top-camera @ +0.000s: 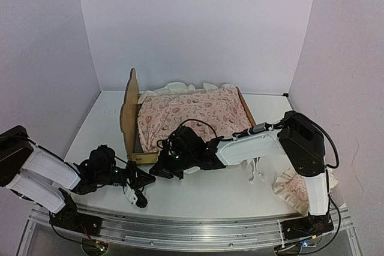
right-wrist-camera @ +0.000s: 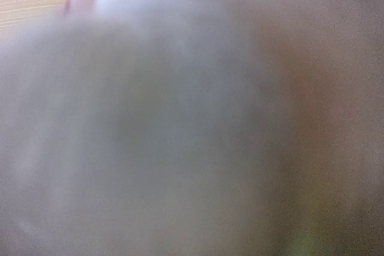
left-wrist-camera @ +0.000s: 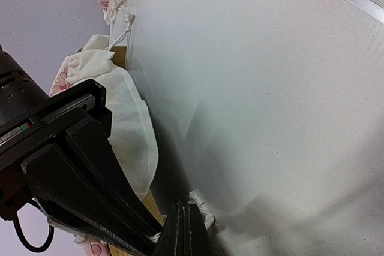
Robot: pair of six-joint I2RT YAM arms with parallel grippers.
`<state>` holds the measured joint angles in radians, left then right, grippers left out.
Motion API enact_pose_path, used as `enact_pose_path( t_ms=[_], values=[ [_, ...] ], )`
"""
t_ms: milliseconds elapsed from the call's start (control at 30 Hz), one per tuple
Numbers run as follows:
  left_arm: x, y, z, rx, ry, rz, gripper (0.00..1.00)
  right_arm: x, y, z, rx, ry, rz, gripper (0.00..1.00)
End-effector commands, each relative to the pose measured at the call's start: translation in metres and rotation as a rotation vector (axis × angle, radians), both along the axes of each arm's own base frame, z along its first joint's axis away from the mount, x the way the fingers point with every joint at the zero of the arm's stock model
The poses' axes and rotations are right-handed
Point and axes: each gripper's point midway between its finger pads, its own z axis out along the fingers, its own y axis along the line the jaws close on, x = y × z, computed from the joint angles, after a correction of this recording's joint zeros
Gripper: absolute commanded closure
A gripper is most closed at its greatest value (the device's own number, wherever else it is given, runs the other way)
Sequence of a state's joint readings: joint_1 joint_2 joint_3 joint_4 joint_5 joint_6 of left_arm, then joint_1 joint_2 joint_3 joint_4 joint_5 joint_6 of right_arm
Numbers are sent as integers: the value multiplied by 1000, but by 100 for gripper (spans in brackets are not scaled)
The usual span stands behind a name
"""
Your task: Set up the pet bed
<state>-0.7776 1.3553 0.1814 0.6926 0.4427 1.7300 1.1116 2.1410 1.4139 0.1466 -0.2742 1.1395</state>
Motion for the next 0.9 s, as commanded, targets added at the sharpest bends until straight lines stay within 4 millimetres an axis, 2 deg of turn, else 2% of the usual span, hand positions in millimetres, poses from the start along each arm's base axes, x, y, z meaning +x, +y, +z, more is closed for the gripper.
enact_pose_path(
  t_ms=[0,33,100,133,267,367,500,633,733,867],
  values=[
    [16,-6,33,-100,-30,58,100,-13,6,4,18,52,37,100],
    [15,-5,34,-101,6,73,100,-11,6,8,24,35,38,100],
    [11,-5,39,-94,203,124,100,-8,8,17,45,-9,40,100],
    [5,-4,41,-69,356,162,99,-6,8,21,61,-32,41,100],
    [-10,-12,75,-113,960,359,88,0,10,35,105,-93,28,100],
    [-16,-11,85,-162,1272,516,84,2,6,36,117,-109,9,100],
    [-15,-6,105,-328,1470,632,77,2,4,34,123,-114,1,100],
    [-16,2,120,-505,1620,668,60,2,4,34,133,-118,2,100],
    [-7,9,111,-608,1691,744,48,3,2,35,143,-133,-2,100],
    [2,17,92,-696,1776,819,46,4,0,39,158,-161,-7,100]
  ],
)
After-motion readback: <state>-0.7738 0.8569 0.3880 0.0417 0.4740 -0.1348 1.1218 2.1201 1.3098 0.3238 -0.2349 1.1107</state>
